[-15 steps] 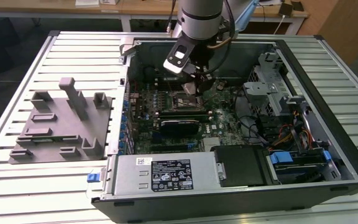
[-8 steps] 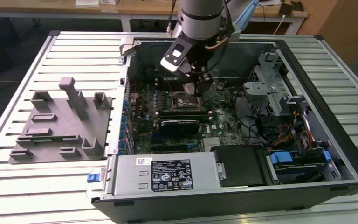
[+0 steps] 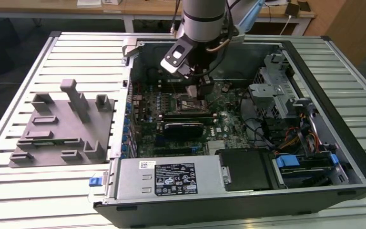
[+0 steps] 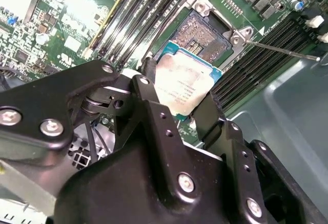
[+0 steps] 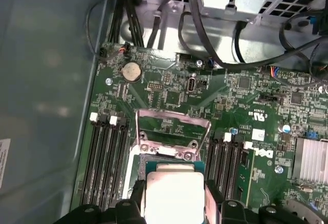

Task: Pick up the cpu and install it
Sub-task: 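Place the cpu into insertion slot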

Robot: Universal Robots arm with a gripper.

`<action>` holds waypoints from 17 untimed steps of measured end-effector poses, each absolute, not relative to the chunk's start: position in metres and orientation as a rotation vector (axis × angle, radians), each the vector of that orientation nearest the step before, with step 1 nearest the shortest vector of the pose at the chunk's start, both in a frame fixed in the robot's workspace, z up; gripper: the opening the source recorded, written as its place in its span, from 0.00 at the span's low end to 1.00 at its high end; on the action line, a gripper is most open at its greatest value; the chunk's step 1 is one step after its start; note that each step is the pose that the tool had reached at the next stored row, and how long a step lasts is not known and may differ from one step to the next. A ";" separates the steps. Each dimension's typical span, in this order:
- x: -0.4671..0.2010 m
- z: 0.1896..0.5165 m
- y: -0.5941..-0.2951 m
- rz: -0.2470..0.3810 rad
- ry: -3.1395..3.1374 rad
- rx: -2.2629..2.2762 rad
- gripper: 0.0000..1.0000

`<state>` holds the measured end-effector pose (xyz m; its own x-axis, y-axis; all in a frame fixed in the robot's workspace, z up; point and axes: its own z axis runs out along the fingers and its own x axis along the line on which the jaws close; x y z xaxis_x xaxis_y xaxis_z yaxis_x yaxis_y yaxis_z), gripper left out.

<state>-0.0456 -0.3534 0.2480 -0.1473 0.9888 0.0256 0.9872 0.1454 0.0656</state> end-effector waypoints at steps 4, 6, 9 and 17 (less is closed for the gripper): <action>-0.046 0.246 -0.353 0.103 2.317 2.082 0.54; -0.046 0.245 -0.353 0.102 2.290 2.110 0.54; -0.048 0.243 -0.353 0.102 2.290 2.111 0.54; -0.049 0.234 -0.353 0.077 2.280 2.103 0.54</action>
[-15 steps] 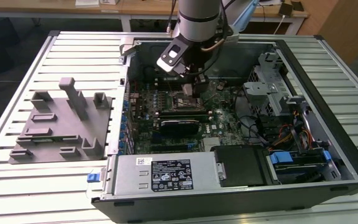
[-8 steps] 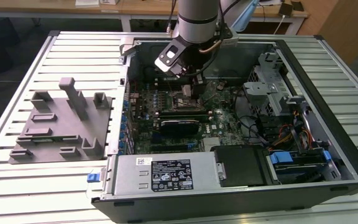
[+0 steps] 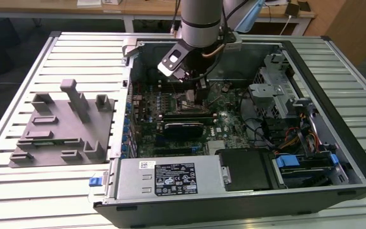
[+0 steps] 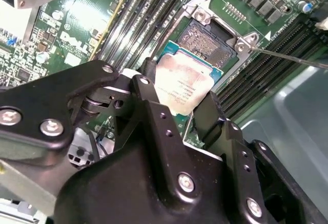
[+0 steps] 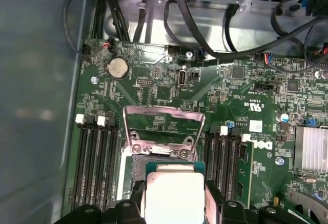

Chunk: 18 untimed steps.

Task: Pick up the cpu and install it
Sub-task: 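Place the cpu into insertion slot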

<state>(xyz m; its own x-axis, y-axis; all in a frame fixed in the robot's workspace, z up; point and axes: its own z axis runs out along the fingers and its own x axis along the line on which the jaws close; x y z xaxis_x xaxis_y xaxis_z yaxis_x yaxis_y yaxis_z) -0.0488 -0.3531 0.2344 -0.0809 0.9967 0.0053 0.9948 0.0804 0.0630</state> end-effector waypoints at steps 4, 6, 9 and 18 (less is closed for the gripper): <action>-0.049 0.232 -0.353 0.076 2.226 2.158 0.54; -0.049 0.231 -0.353 0.076 2.217 2.167 0.54; -0.050 0.229 -0.352 0.076 2.217 2.167 0.54; -0.052 0.223 -0.348 0.076 2.218 2.166 0.54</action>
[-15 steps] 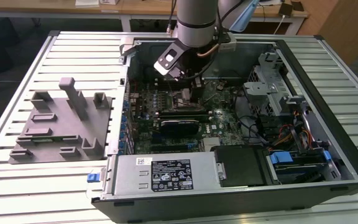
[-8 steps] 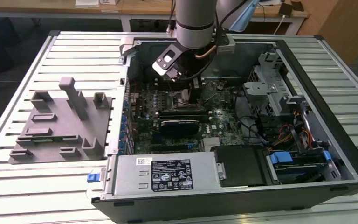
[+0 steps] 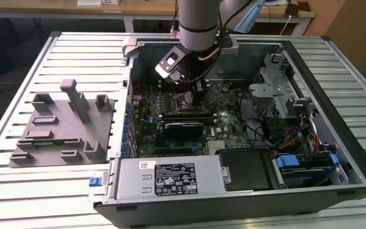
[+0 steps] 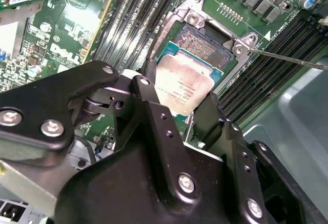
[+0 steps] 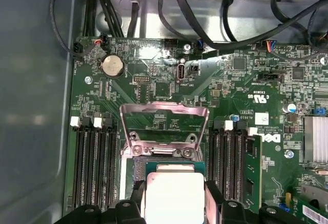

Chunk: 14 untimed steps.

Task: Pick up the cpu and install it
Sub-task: 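Place the cpu into insertion slot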

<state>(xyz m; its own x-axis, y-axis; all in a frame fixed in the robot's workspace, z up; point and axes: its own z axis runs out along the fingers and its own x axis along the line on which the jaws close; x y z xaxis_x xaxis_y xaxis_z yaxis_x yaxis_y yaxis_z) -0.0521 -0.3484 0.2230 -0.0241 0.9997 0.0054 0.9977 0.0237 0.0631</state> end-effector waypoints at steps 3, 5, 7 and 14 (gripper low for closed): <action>-0.053 0.221 -0.347 0.076 2.218 2.166 0.54; -0.053 0.220 -0.347 0.076 2.218 2.166 0.54; -0.053 0.218 -0.346 0.076 2.218 2.166 0.54; -0.055 0.212 -0.345 0.075 2.219 2.166 0.54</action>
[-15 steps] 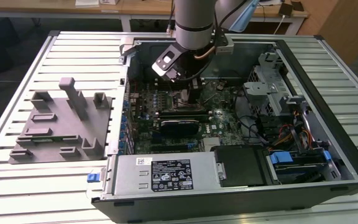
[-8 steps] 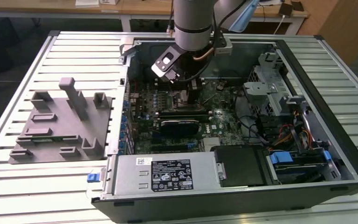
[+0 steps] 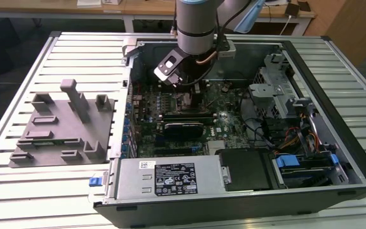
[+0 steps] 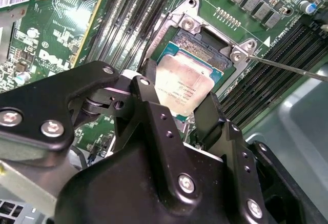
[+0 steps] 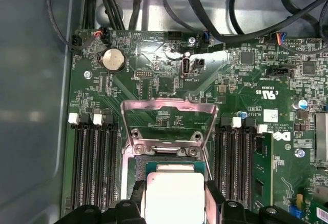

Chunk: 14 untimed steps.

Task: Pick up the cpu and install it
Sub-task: 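Place the cpu into insertion slot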

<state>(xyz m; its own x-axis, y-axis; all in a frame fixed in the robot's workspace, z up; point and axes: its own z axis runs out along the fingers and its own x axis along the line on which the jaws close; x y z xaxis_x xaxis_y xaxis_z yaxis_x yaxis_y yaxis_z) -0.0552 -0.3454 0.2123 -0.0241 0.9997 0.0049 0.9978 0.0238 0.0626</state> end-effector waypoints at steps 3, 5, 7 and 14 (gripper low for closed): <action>-0.056 0.211 -0.344 0.075 2.218 2.166 0.54; -0.056 0.210 -0.343 0.075 2.219 2.166 0.54; -0.057 0.209 -0.343 0.075 2.219 2.166 0.54; -0.057 0.204 -0.343 0.073 2.218 2.168 0.54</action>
